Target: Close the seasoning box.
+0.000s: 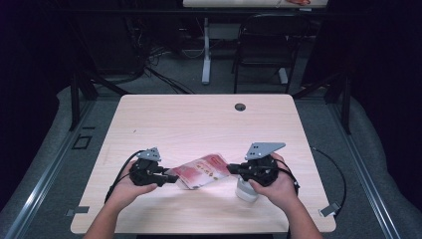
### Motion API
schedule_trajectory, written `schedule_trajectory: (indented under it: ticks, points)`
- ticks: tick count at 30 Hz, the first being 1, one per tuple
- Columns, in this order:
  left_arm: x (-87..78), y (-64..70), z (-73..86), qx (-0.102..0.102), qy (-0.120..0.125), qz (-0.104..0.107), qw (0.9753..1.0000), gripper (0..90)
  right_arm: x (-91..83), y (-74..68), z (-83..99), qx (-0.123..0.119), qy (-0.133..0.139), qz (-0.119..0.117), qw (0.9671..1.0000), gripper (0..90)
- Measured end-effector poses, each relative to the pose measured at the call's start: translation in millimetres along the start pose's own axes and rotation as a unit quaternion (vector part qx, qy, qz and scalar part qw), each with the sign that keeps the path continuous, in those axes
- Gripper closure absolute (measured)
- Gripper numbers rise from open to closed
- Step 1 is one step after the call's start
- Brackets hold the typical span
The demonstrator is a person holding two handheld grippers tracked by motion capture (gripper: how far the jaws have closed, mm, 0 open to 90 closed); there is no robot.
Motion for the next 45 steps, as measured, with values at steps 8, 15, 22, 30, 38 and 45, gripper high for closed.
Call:
schedule_trajectory:
  ticks: [8, 15, 22, 30, 38, 45]
  points:
    - [5.0, -1.6, 5.5, -0.006, -0.004, -0.016, 0.9998, 65.1, 4.7, -2.9, -0.4, -0.012, -0.008, 0.006, 0.9999, 89.8]
    - [4.9, -3.2, 6.0, -0.009, 0.0, -0.016, 0.9998, 59.9, 4.4, -3.6, -1.0, -0.013, -0.007, 0.002, 0.9999, 89.9]
    - [-4.8, -6.7, 4.1, -0.012, 0.007, -0.035, 0.9993, 58.3, 4.3, -5.1, -3.0, -0.018, -0.007, 0.002, 0.9998, 89.8]
    - [-12.5, -4.9, 2.7, -0.006, 0.005, -0.04, 0.9992, 59.4, 5.7, -7.2, -7.1, -0.025, -0.009, 0.002, 0.9996, 89.7]
    - [-15.9, -4.5, 4.3, -0.004, 0.001, -0.044, 0.999, 63.7, 10.6, -15.0, -15.1, -0.037, -0.009, -0.004, 0.9993, 89.6]
    - [-15.1, -6.2, 6.3, 0.0, -0.001, -0.053, 0.9986, 69.9, 12.9, -18.1, -19.5, -0.039, -0.008, -0.005, 0.9992, 89.6]
Point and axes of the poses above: each handheld gripper's, and its own axes: x roughly forward along the jaws, z roughly out of its underside, y roughly to its right, the point moved 9 cm from there along x, roughly forward along the jaws, and after that the axes turned 8 degrees about x, right-handed, at the moved point
